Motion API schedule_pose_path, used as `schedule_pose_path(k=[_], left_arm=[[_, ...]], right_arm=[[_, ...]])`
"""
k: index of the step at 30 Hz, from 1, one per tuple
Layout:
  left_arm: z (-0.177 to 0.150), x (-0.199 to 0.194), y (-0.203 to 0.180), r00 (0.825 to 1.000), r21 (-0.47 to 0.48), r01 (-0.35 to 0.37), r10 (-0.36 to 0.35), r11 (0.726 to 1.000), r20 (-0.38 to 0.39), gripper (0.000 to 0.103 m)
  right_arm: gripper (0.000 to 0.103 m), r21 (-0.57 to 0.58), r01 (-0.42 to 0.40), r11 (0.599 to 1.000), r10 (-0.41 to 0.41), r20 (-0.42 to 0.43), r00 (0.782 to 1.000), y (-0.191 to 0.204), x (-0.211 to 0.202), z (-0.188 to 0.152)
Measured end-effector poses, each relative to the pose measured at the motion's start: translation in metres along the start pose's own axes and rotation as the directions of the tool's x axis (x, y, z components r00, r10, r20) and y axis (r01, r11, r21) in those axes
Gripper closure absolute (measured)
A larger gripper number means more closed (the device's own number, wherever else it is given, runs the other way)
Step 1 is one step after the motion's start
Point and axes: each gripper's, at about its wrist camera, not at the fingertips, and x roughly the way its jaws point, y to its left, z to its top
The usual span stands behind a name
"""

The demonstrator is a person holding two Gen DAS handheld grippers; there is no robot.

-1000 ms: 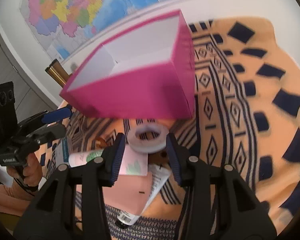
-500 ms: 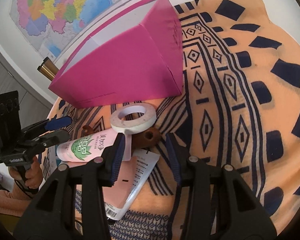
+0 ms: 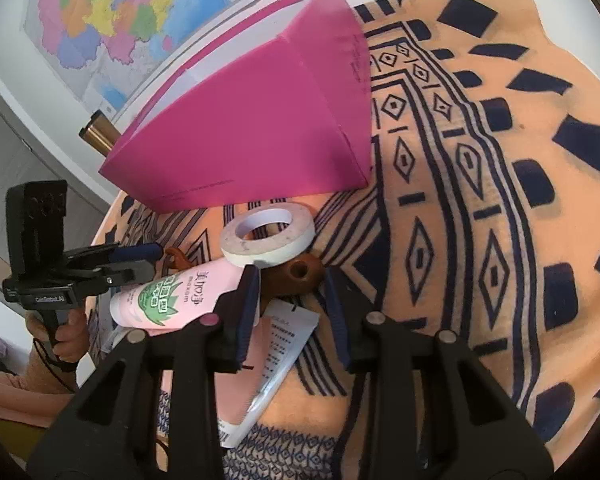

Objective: Organize rigid objects
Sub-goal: 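Grasp the wooden massage comb by its handle with the right tool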

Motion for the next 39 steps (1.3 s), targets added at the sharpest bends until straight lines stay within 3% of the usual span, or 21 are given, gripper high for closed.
schedule_pose_path(k=[3,11,16,23,27,39], left_arm=[[-0.003,0.005,0.001,1.0,0.014,-0.004,0.004,1.0,-0.027,0.056],[-0.004,0.007,0.0,0.999,0.017,0.017,-0.017,1.0,-0.04,0.056],[-0.005,0.014,-0.012,0.999,0.021,0.021,-0.02,1.0,-0.048,0.076],[-0.004,0.016,-0.014,0.999,0.014,-0.003,0.004,1.0,-0.052,0.073],[-0.009,0.007,-0.017,0.997,0.031,-0.053,0.054,0.998,-0.046,0.065],[-0.016,0.0,-0.019,0.999,-0.01,-0.032,0.032,0.999,-0.032,0.072]], right_arm=[[0.075,0.029,0.009,1.0,-0.009,0.001,1.0,-0.008,-0.002,-0.002],[0.075,-0.007,-0.004,1.0,0.004,-0.017,1.0,0.0,0.006,0.001],[0.075,-0.019,-0.034,0.999,0.033,-0.018,0.999,0.005,0.013,0.003],[0.075,-0.009,-0.044,0.999,0.044,-0.012,0.999,0.003,0.015,0.004],[0.075,-0.02,-0.032,0.999,0.031,-0.008,0.999,0.005,0.016,0.006],[0.074,-0.05,-0.023,0.998,0.022,-0.011,1.0,0.01,0.019,0.007]])
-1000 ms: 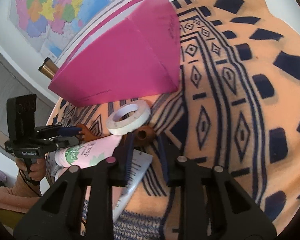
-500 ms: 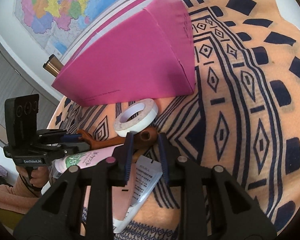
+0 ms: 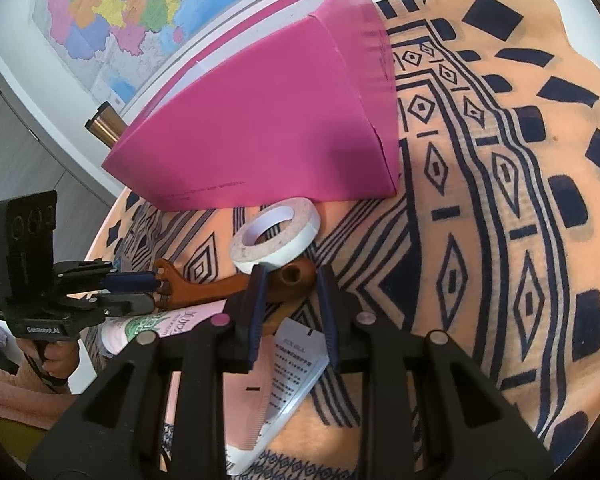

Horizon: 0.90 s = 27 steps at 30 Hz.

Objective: Organize rigid objects
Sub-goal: 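Grasp the wooden massage comb by its handle with the right tool, then carry the wooden comb into the pink box and open the right tool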

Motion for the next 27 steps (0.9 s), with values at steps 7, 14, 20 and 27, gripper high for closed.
schedule_pose_path(k=[7,14,20,27], left_arm=[[0.004,0.001,0.003,1.0,-0.038,0.001,0.0,0.999,0.017,0.072],[0.008,-0.007,0.002,0.999,-0.041,-0.002,0.004,0.999,0.046,0.071],[0.009,-0.026,-0.009,0.995,-0.017,-0.003,0.004,1.0,0.095,0.071],[0.018,-0.054,-0.024,0.985,0.015,-0.021,0.018,1.0,0.169,0.069]], right_arm=[[0.07,0.004,0.009,1.0,-0.009,0.018,1.0,0.005,-0.002,0.0],[0.07,-0.004,0.008,1.0,-0.008,0.052,0.999,0.01,-0.015,0.001],[0.07,-0.019,0.0,1.0,0.002,0.084,0.996,0.018,-0.03,0.003],[0.07,-0.049,-0.004,0.999,0.011,0.141,0.99,0.035,-0.053,0.011]])
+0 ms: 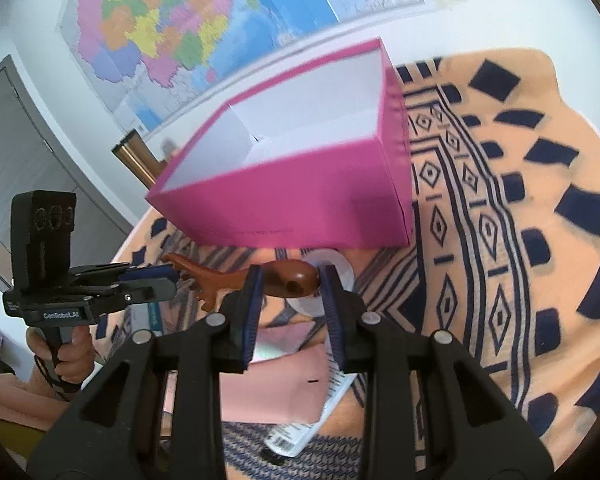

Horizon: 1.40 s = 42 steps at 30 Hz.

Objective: Organize rigid objects
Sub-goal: 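Carry the wooden comb into the pink box and open the right tool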

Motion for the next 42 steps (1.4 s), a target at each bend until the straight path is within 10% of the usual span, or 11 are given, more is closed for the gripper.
schedule_pose_path(k=[16,42], left_arm=[[0.059,-0.029,-0.007,0.989,0.056,-0.047,0.039,0.997,0.141,0.065],[0.099,0.039,0.017,1.0,0.031,-0.025,0.026,0.999,-0.014,0.065]], right_arm=[[0.07,-0.08,-0.022,0.997,0.033,0.138,0.99,0.022,-0.029,0.052],[0.07,-0.029,0.009,1.0,-0.007,0.071,0.997,-0.011,0.008,0.08]])
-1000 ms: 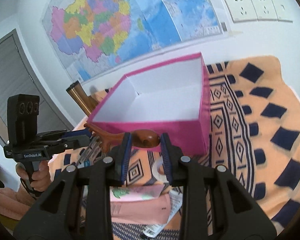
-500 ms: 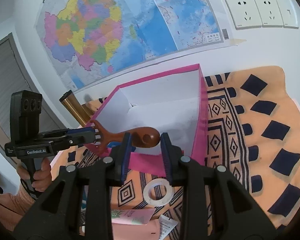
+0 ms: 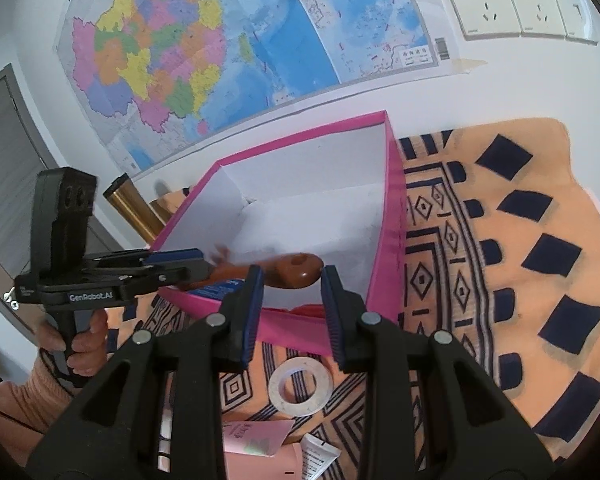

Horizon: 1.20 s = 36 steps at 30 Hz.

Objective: Organize rigid objects
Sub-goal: 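Carry the wooden comb into the pink box and open the right tool, then reach the right tool to the white tape roll and grasp its rim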

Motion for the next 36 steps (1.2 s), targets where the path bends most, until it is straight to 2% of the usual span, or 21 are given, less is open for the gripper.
schedule_pose_path(k=[4,7,11,13,17,20,25,29,36], left_arm=[[0.0,0.003,-0.007,1.0,0.019,-0.009,0.009,1.0,-0.002,0.065],[-0.007,-0.005,-0.015,0.998,0.058,-0.047,0.044,0.997,0.037,0.065],[-0.023,-0.025,-0.027,0.994,0.111,-0.048,0.036,0.993,0.106,0.053],[-0.035,-0.032,-0.031,0.993,0.133,-0.026,0.01,0.991,0.121,0.048],[-0.052,-0.031,-0.034,0.996,0.136,0.035,-0.046,0.99,0.082,0.048],[-0.065,-0.019,-0.034,0.998,0.12,0.041,-0.047,0.992,0.046,0.048],[-0.077,0.011,-0.026,0.999,0.057,0.02,-0.018,0.998,-0.033,0.048],[-0.08,0.026,-0.021,0.998,0.028,0.016,-0.014,0.999,-0.069,0.048],[-0.08,0.039,-0.029,0.995,0.035,0.009,-0.006,0.999,-0.096,0.048]], right_arm=[[0.07,-0.02,0.014,1.0,-0.014,-0.007,1.0,0.007,0.004,-0.001],[0.07,-0.026,0.009,1.0,-0.009,-0.001,1.0,0.009,0.001,-0.003],[0.07,-0.037,-0.01,0.999,0.01,0.003,1.0,0.009,-0.008,-0.011],[0.069,-0.051,-0.029,0.998,0.028,-0.01,1.0,0.01,-0.012,-0.018],[0.068,-0.077,-0.029,0.997,0.025,-0.048,0.999,0.013,-0.013,-0.035],[0.068,-0.081,-0.003,0.997,-0.006,-0.103,0.995,0.011,-0.001,-0.048],[0.068,-0.077,0.044,0.996,-0.058,-0.202,0.978,0.004,0.028,-0.064],[0.068,-0.071,0.07,0.995,-0.086,-0.25,0.965,-0.003,0.046,-0.073],[0.068,-0.072,0.084,0.994,-0.1,-0.271,0.957,-0.003,0.058,-0.075]])
